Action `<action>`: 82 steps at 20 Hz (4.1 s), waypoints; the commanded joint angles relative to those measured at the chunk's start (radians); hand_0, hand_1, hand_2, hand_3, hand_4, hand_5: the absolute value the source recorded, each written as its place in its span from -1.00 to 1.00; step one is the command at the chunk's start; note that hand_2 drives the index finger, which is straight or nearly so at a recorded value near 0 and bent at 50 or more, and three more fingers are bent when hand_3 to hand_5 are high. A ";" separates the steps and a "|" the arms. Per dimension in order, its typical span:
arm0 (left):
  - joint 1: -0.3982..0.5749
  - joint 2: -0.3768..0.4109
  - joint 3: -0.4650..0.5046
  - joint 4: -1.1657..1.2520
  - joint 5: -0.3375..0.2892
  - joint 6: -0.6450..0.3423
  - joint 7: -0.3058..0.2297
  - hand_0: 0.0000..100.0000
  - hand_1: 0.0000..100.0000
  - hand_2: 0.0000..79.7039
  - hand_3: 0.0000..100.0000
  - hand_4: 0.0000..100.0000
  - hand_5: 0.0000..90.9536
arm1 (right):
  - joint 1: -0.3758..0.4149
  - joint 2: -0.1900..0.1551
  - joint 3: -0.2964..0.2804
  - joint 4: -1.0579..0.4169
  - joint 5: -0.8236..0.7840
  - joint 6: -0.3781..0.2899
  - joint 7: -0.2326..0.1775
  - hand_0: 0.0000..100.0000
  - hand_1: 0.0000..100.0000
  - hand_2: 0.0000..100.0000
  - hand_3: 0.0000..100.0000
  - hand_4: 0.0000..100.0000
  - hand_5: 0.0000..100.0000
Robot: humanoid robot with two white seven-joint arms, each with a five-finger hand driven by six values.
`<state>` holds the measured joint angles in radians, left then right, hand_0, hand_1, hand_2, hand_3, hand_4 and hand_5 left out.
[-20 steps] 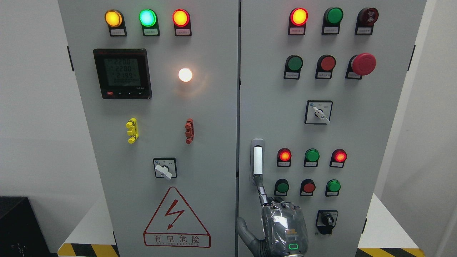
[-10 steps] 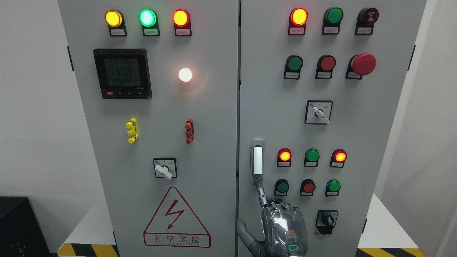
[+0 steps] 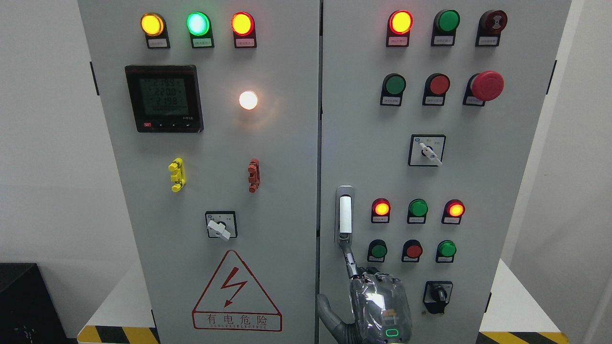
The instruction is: Release door handle
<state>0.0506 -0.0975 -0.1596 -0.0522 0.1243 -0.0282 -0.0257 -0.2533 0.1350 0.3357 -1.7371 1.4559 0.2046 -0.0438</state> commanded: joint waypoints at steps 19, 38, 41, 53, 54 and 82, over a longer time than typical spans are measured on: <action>0.000 -0.001 0.000 0.000 0.000 0.001 0.000 -1.00 -1.00 -0.89 -0.79 -0.99 -1.00 | 0.006 0.000 0.003 -0.048 0.000 -0.001 -0.001 -0.35 -0.53 -1.00 0.48 0.46 0.56; 0.000 0.001 0.000 0.000 0.000 -0.001 0.000 -1.00 -1.00 -0.89 -0.78 -0.99 -1.00 | 0.023 0.000 0.005 -0.084 -0.005 -0.001 -0.002 -0.35 -0.52 -1.00 0.49 0.46 0.56; 0.000 -0.001 0.000 0.000 0.000 0.001 0.000 -1.00 -1.00 -0.89 -0.78 -0.99 -1.00 | 0.042 0.000 0.002 -0.102 -0.008 -0.001 -0.002 -0.35 -0.52 -1.00 0.48 0.47 0.56; 0.000 0.001 0.000 0.000 0.000 0.001 0.000 -1.00 -1.00 -0.89 -0.78 -0.99 -1.00 | 0.066 0.000 -0.021 -0.154 -0.065 -0.002 -0.008 -0.37 -0.44 -0.50 0.38 0.39 0.47; 0.000 -0.001 0.000 0.000 0.000 0.001 0.000 -1.00 -1.00 -0.89 -0.78 -0.99 -1.00 | 0.068 0.000 -0.021 -0.159 -0.065 -0.002 -0.007 -0.39 -0.43 -0.49 0.37 0.37 0.45; 0.000 0.001 0.000 0.000 0.000 -0.001 0.000 -1.00 -1.00 -0.89 -0.79 -0.99 -1.00 | -0.060 0.000 -0.053 -0.160 -0.063 0.022 0.065 -0.58 -0.31 0.43 0.91 0.51 0.41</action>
<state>0.0506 -0.0974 -0.1596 -0.0522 0.1243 -0.0296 -0.0256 -0.2746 0.1345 0.2922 -1.8986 1.3929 0.2246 0.0198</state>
